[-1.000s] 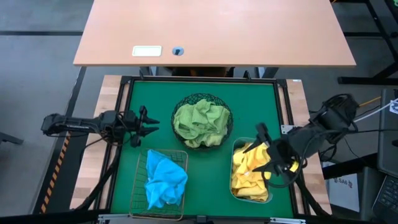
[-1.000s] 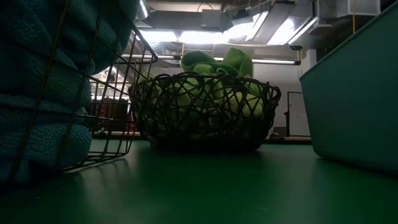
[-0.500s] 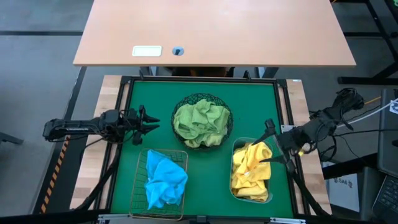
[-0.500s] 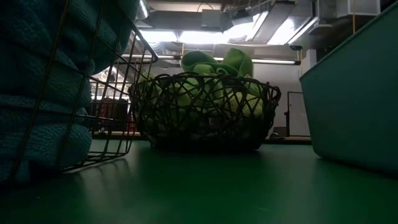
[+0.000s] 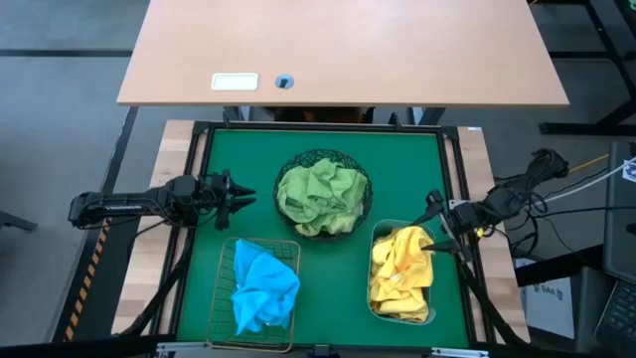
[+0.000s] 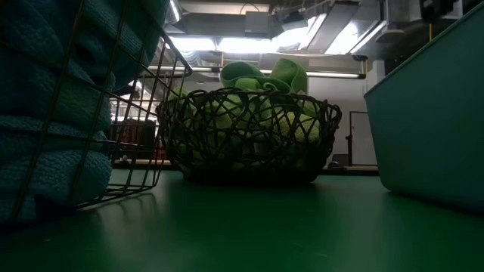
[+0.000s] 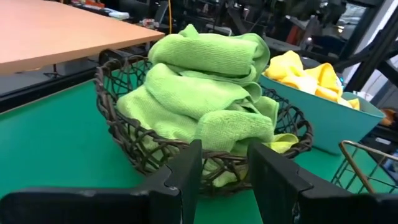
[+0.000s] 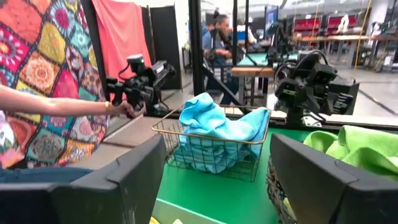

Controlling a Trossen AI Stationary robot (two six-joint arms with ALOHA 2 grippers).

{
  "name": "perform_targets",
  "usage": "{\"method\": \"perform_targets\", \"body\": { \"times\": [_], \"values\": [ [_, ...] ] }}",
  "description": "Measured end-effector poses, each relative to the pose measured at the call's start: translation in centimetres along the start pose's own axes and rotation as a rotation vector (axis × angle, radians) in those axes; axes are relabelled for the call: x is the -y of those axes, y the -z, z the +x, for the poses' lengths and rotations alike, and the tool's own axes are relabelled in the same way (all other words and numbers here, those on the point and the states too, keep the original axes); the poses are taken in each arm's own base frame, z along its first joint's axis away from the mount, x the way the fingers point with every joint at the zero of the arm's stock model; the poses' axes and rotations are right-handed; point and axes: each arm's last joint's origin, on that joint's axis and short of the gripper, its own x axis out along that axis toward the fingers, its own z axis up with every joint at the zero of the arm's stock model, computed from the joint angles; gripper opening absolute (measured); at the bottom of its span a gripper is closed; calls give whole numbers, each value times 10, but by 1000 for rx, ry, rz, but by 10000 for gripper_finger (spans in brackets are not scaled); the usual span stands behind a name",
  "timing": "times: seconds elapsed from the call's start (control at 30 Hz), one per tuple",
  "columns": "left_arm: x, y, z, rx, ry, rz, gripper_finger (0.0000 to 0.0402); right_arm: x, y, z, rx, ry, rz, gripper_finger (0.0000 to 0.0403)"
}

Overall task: Sort microfiber towel by color & place in baskets
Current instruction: Return to Home Position

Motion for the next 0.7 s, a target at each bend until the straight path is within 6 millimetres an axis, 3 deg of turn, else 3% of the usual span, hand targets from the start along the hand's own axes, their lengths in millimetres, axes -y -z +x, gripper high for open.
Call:
{"method": "perform_targets", "body": {
  "times": [0.3,0.6,0.7],
  "values": [
    [-1,0,0,7,-24,14,124,7,50,-9,113,56,24,289],
    [-1,0,0,12,-41,42,124,31,81,-11,62,566,-41,289],
    [-1,0,0,12,-40,53,124,37,83,-11,78,617,31,289]
  ]
}}
